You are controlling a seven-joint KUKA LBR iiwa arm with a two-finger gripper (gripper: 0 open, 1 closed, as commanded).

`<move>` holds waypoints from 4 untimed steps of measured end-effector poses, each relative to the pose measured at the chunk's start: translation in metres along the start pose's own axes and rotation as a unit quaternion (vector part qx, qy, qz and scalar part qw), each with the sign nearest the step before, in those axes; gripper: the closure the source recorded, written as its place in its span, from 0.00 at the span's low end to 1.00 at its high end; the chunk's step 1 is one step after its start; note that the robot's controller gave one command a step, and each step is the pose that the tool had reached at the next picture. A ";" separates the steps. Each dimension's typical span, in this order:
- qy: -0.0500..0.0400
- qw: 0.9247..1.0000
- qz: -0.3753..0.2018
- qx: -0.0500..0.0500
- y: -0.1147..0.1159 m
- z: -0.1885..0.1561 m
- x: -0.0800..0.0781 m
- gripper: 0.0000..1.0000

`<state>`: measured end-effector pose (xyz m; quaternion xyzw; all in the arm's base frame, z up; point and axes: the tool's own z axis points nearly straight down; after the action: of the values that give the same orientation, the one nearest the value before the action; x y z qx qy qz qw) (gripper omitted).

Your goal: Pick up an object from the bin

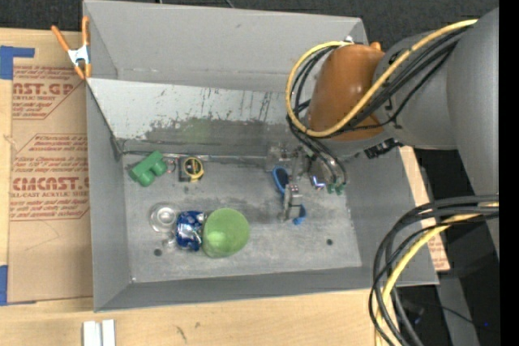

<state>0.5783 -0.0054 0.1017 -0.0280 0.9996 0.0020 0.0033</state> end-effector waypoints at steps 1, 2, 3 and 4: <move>0.003 0.974 0.226 0.003 -0.016 0.002 0.008 0.00; 0.004 0.955 0.296 0.003 -0.031 0.033 0.028 0.00; 0.003 0.955 0.295 0.003 -0.031 0.033 0.028 0.00; 0.002 0.955 0.295 0.003 -0.031 0.033 0.027 1.00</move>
Offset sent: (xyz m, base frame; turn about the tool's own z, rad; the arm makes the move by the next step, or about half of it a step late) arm -0.0074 -0.0165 -0.0017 0.4558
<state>0.5529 -0.0376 0.0684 0.2686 0.9632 -0.0005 0.0004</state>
